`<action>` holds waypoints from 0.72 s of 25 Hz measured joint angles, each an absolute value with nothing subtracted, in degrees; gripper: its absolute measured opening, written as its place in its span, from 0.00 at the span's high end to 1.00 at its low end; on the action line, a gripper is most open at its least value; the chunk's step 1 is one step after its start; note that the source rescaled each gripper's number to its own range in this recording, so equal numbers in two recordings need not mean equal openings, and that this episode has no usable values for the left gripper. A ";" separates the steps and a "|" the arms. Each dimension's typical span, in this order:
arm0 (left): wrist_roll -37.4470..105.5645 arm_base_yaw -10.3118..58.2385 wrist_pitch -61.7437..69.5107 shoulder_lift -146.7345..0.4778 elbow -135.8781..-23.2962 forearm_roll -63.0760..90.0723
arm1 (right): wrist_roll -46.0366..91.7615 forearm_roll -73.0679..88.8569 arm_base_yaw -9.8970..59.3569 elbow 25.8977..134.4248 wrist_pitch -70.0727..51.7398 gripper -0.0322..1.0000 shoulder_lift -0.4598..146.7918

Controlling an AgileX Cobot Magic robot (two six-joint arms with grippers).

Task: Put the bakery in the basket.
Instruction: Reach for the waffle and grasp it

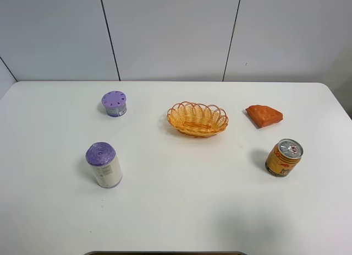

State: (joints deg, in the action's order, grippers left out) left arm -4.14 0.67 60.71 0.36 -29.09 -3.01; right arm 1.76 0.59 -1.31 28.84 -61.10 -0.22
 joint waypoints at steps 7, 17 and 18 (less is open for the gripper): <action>-4.14 0.67 60.71 0.36 -29.09 -3.01 | 1.71 0.00 -1.31 35.02 -61.09 0.49 3.07; -4.14 0.67 60.71 0.36 -29.09 -3.01 | 3.79 0.00 -1.31 41.19 -60.66 0.49 20.48; -4.14 0.67 60.71 0.36 -29.09 -3.01 | 3.93 0.00 -1.31 41.78 -60.58 0.49 22.62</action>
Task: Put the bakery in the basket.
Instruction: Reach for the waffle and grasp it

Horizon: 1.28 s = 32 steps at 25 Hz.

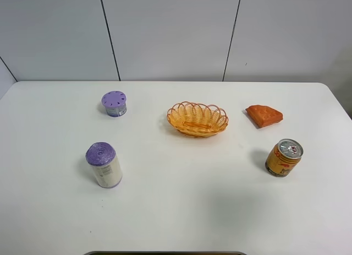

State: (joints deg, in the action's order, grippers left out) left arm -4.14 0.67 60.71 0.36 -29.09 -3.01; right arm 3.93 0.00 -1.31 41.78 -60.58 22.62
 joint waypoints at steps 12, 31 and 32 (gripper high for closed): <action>-4.14 0.67 60.71 0.36 -29.09 -3.01 | 11.09 0.00 -1.31 48.86 -56.65 0.49 45.83; -4.14 0.67 60.71 0.36 -29.09 -3.01 | 24.96 -2.66 -1.31 68.45 -54.48 0.49 78.41; -4.14 0.67 60.71 0.36 -29.09 -3.01 | 25.43 -2.77 -1.31 69.32 -54.20 0.49 80.08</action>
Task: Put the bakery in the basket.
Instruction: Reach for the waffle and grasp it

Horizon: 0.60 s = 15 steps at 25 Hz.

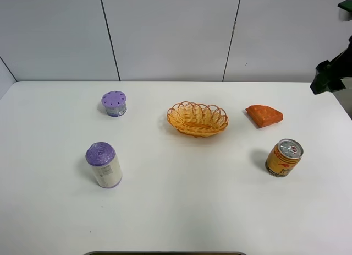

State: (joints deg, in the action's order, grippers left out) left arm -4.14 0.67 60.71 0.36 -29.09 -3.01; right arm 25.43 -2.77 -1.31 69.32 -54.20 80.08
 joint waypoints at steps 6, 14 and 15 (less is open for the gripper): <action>-4.14 0.67 60.71 0.36 -29.09 -3.01 | 27.21 -2.77 -2.32 74.67 -52.95 0.49 90.84; -4.14 0.67 60.71 0.36 -29.09 -3.01 | 29.77 0.00 -3.01 78.49 -48.97 0.49 103.17; -4.14 0.67 60.71 0.36 -29.09 -3.01 | 30.16 0.81 -3.01 78.55 -48.33 0.49 104.35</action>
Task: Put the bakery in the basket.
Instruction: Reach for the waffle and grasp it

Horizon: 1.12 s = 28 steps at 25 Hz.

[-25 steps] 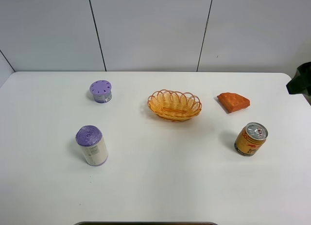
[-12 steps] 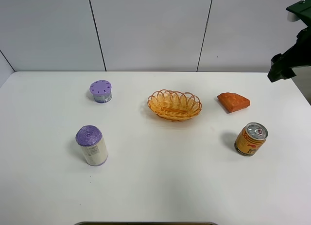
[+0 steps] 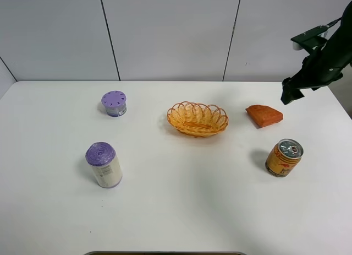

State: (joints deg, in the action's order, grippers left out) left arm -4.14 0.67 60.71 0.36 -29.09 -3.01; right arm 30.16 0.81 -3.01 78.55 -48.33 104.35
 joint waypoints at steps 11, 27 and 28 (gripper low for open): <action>-4.14 0.67 60.71 0.36 -29.09 -3.01 | 32.30 2.18 -3.01 78.59 -37.46 0.49 111.73; -4.14 0.67 60.71 0.36 -29.09 -3.01 | 37.25 8.24 -3.01 78.64 -31.32 0.49 119.74; -4.14 0.67 60.71 0.36 -29.09 -3.01 | 37.31 8.38 -3.01 78.64 -30.86 0.49 120.18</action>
